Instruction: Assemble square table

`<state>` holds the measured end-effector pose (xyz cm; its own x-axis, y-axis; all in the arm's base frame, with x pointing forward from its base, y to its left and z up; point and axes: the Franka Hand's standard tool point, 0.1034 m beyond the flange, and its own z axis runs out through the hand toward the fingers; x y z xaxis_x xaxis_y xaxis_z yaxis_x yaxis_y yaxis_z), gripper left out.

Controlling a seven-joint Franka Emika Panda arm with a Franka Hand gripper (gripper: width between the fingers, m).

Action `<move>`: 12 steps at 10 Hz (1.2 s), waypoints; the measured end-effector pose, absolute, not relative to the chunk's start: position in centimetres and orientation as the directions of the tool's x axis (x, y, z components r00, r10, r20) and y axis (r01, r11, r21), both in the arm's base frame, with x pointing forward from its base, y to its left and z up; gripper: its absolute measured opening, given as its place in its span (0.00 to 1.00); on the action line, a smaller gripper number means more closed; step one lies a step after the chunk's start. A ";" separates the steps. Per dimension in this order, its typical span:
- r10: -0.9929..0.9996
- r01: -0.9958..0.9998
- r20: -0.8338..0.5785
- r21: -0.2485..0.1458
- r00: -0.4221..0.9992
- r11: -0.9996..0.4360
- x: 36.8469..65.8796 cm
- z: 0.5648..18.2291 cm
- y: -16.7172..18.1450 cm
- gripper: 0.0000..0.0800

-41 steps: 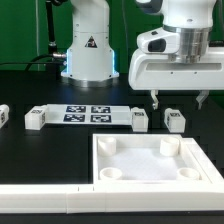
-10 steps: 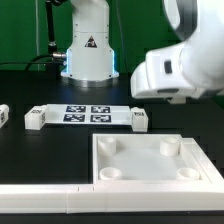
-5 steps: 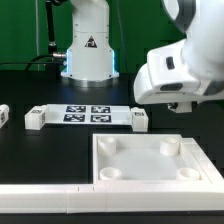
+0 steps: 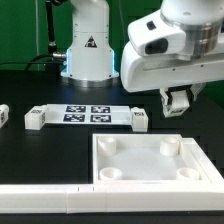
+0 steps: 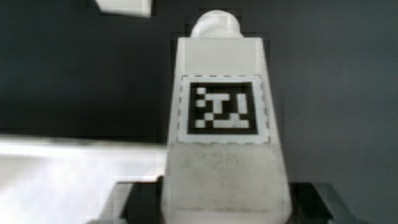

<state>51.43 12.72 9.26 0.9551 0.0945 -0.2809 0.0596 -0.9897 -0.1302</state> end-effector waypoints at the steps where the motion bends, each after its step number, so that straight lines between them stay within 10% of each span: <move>1: 0.094 0.065 -0.236 -0.128 0.967 -0.990 51.7 9.1 12.6 0.36; 5: 0.141 0.141 0.011 -0.118 0.990 -0.983 55.7 12.4 10.1 0.36; 12: 0.159 0.196 0.538 -0.011 0.828 -0.981 59.4 12.6 10.8 0.36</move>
Offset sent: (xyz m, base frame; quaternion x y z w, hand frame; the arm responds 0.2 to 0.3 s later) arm 0.0331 -0.0292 0.0522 -0.0077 0.0850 -0.0638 0.9943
